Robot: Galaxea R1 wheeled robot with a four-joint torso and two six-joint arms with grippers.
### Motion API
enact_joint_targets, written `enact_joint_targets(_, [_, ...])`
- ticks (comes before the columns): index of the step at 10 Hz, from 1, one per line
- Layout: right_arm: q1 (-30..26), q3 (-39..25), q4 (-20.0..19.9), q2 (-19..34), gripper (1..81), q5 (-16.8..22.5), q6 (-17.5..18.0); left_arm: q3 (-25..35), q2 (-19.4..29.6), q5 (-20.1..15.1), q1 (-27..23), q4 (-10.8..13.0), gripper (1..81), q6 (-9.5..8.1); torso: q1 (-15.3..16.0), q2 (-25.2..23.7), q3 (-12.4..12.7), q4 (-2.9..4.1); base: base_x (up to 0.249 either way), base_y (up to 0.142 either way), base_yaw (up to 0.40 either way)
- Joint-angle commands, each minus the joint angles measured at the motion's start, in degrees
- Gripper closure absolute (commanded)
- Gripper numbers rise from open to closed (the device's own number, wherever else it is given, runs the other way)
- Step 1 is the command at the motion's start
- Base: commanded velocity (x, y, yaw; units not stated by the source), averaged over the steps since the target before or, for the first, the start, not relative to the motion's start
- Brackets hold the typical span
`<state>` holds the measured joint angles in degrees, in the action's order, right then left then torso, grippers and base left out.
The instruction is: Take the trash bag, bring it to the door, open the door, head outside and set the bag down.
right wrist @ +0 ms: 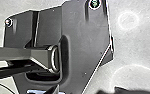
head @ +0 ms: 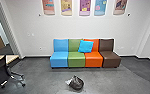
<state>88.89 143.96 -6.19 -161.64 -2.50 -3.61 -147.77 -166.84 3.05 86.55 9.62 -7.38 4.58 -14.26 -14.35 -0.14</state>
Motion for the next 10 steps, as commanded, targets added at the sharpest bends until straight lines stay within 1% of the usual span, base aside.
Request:
enact_joint_targets(1, [-1.8, -0.4, 0.3, 1.0, 1.0, 3.6, -0.3, 0.2, 0.2, -3.0, -2.2, -0.2, 1.0, -0.01, 0.0, 0.0, 0.0, 0.0, 0.191, 0.0, 0.0])
enact_joint_targets(10, [-1.9, -0.4, 0.3, 0.8, 1.0, 3.6, -0.3, 0.2, 0.3, -3.0, -2.1, -0.3, 1.0, -0.01, 0.0, 0.0, 0.0, 0.0, 0.191, 0.0, 0.0])
